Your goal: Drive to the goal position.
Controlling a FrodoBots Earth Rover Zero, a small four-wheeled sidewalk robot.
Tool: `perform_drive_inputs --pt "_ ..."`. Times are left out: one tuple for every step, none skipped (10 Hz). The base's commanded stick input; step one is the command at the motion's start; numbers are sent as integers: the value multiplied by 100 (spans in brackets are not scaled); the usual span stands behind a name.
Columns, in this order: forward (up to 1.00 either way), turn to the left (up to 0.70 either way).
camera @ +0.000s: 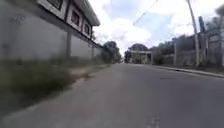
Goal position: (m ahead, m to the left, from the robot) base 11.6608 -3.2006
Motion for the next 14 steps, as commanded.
perform_drive_inputs --pt "100 0" --pt "100 0" --pt "100 0" --pt "100 0" --pt "100 0" --pt "100 0" --pt "100 -15" --pt "100 -34" --pt "100 -39" --pt "100 -25" --pt "100 -9" --pt "100 -4" --pt "100 -2" --pt "100 -16"
